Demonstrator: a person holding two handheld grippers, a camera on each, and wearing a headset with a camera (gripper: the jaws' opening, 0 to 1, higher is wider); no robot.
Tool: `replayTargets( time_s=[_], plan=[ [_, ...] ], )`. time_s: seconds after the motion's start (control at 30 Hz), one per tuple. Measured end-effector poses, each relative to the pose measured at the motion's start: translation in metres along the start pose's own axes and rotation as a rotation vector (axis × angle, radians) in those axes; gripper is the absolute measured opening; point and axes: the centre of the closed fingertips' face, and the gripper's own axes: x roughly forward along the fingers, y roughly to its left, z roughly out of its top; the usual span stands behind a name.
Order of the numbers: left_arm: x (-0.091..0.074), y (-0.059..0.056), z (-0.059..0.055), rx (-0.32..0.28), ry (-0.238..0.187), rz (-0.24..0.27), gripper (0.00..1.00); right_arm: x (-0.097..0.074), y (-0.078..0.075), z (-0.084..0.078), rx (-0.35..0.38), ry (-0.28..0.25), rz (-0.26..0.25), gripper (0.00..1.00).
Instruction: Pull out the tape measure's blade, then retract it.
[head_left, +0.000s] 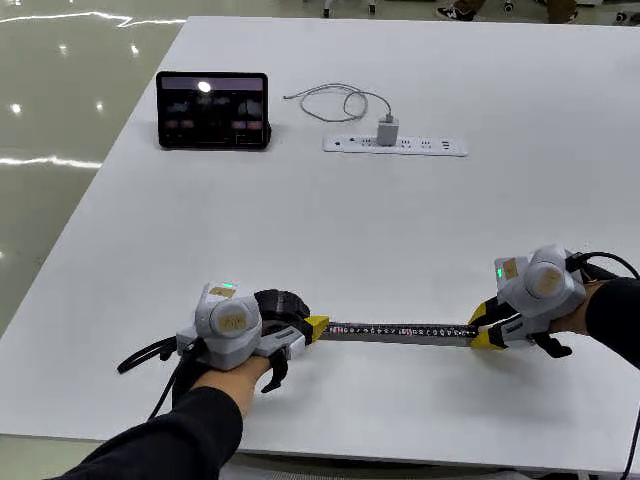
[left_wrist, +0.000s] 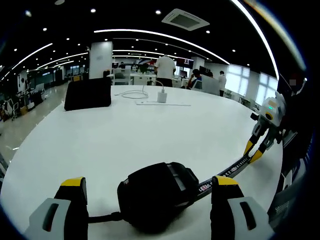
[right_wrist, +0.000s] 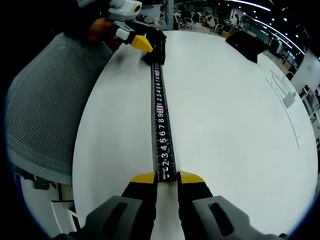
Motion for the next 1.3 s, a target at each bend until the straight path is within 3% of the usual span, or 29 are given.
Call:
replayTargets(
  time_s=[0.17, 0.27, 0.5, 0.63, 0.8, 0.83, 0.93, 1.0, 1.3],
  plan=[
    [0.001, -0.001, -0.002, -0.012, 0.000, 0.001, 0.98, -0.001, 0.004, 0.005, 0.021, 0.029, 0.005, 0.10],
    [0.000, 0.002, 0.000, -0.001, -0.005, 0.019, 0.92, -0.002, 0.006, 0.007, 0.038, 0.042, 0.010, 0.10],
    [0.001, 0.000, -0.005, -0.075, 0.018, 0.025, 0.83, -0.001, 0.004, 0.004, 0.101, 0.103, 0.003, 0.10],
    [0.001, -0.002, -0.004, -0.086, 0.022, 0.022, 0.72, -0.001, 0.003, 0.003, 0.087, 0.127, 0.004, 0.10],
    [0.001, -0.011, -0.005, -0.048, 0.040, -0.001, 0.63, 0.000, 0.004, 0.001, 0.044, 0.131, 0.009, 0.10],
    [0.000, -0.008, -0.005, -0.031, 0.044, 0.013, 0.63, 0.001, 0.004, 0.001, 0.019, 0.130, 0.010, 0.10],
    [0.000, -0.007, -0.006, -0.020, 0.061, 0.010, 0.62, 0.001, 0.003, -0.001, 0.024, 0.118, 0.018, 0.10],
    [-0.001, -0.008, -0.006, -0.001, 0.075, 0.008, 0.61, 0.001, 0.005, 0.000, 0.086, 0.098, 0.024, 0.10],
    [0.000, -0.008, -0.007, 0.035, 0.087, 0.015, 0.61, 0.004, 0.006, 0.002, 0.088, 0.081, 0.014, 0.09]
  ],
)
